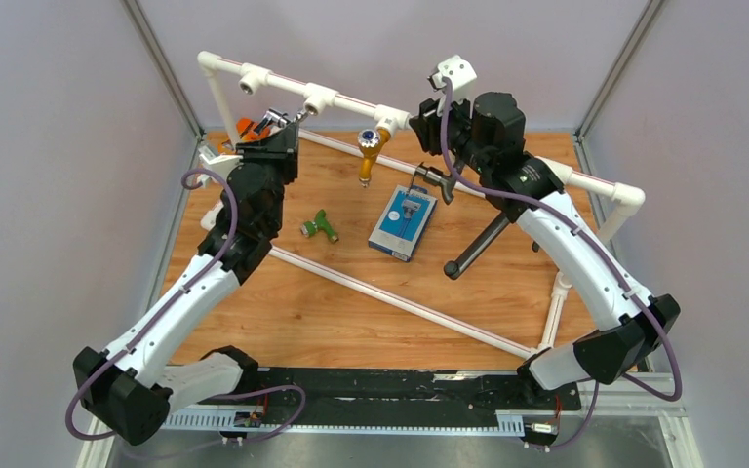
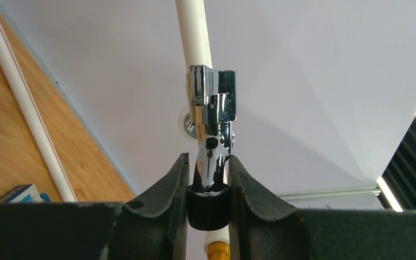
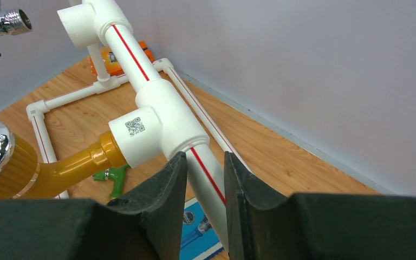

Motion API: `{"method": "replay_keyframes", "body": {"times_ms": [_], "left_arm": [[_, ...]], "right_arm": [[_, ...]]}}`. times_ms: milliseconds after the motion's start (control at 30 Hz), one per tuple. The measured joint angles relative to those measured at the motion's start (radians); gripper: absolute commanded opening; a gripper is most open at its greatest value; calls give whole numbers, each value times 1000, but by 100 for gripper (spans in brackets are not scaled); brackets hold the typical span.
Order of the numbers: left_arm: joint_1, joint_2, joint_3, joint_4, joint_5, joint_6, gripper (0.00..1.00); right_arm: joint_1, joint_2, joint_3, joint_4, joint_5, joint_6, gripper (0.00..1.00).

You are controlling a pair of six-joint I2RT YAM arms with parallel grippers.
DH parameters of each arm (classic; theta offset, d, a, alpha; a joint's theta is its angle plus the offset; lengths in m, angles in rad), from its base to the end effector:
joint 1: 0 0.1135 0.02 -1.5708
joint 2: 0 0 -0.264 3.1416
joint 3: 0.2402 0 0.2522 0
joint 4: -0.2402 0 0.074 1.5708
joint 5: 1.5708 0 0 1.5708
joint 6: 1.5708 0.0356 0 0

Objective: Install the water faucets

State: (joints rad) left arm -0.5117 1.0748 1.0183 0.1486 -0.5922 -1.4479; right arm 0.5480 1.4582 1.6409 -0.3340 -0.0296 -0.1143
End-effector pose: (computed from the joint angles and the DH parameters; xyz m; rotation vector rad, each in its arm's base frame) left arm 0.2237 -0.1028 0.4013 -1.1403 1.1278 -1.1265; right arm 0.2800 0.1721 0.4628 -0.5847 1.6328 0.3456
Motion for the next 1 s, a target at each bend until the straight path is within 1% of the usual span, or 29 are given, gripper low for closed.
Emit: {"method": "replay_keyframes", "body": {"times_ms": [233, 400, 600, 1000], "left_arm": [[-23, 59, 35, -66, -27, -25, 0], [-24, 83, 49, -107, -59, -26, 0], [-24, 103, 87, -110, -87, -12, 0], [-24, 138, 132, -114, -101, -2, 0]], "right_arm": [[18, -6, -21, 34, 32, -27, 0], [34, -21, -49, 56, 28, -110, 0], [47, -24, -57, 63, 27, -185, 0], [56, -24, -57, 63, 10, -263, 0]]}}
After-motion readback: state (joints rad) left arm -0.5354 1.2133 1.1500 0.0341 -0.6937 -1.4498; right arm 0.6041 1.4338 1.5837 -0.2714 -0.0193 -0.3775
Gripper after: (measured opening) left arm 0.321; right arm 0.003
